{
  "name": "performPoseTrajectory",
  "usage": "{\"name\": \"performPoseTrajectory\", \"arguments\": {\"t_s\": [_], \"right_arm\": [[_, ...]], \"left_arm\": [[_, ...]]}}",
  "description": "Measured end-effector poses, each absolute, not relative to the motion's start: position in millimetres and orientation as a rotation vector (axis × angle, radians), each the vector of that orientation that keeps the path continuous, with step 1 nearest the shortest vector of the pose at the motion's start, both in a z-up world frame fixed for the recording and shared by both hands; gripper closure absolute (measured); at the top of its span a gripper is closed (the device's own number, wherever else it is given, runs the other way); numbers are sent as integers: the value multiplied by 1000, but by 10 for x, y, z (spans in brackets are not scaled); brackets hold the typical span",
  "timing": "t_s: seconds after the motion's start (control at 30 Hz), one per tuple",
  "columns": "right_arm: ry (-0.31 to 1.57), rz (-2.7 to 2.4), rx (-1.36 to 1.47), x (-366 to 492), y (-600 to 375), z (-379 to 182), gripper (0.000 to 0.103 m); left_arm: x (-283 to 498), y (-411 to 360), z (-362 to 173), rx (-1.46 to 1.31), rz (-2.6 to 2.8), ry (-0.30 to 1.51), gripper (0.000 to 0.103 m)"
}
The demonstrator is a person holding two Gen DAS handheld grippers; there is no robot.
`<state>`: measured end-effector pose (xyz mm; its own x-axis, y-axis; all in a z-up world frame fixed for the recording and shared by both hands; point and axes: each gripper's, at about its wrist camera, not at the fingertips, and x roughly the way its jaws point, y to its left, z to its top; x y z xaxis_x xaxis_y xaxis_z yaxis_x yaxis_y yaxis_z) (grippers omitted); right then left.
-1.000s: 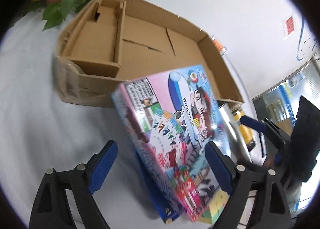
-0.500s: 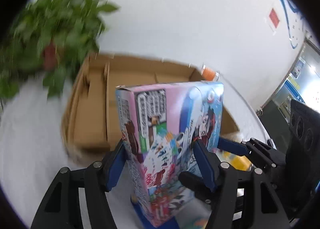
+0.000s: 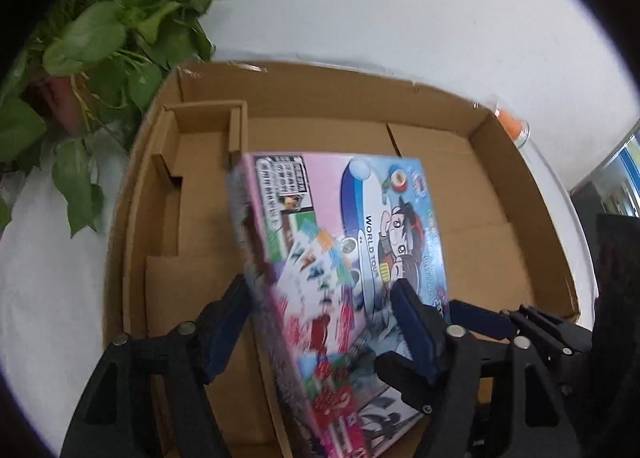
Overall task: Organize rigid objects
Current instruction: 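Lower the game box flat into the tray and open both grippers, then grasp the silver metal cylinder with both grippers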
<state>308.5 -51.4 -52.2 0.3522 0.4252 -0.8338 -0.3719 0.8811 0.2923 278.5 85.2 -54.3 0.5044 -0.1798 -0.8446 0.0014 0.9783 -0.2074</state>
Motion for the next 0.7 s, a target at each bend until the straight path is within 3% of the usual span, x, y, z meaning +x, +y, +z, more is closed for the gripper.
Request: {"name": "performPoseTrajectory", "arguments": {"t_s": [0.27,0.4,0.5,0.63,0.7], "right_arm": [[1242,464,19,3115,-380,-917,28],[1063,548,1,2572,-715,-464,13],[933,564,-4,1995,-1254,-95,8],[917,562,-29,1414,-1752,-65,10],[951,535,-77,1261,-1856,-209,19]], "left_arm": [[2233,909,-55,-88,-91,932,34],[1704,1021,32,-71,-36,886,33],[1236,976,82,-164,-65,818,21],[1054,496,-179,-368,-294,900,19],[1109,250,-417,-437,-382,1001,19]]}}
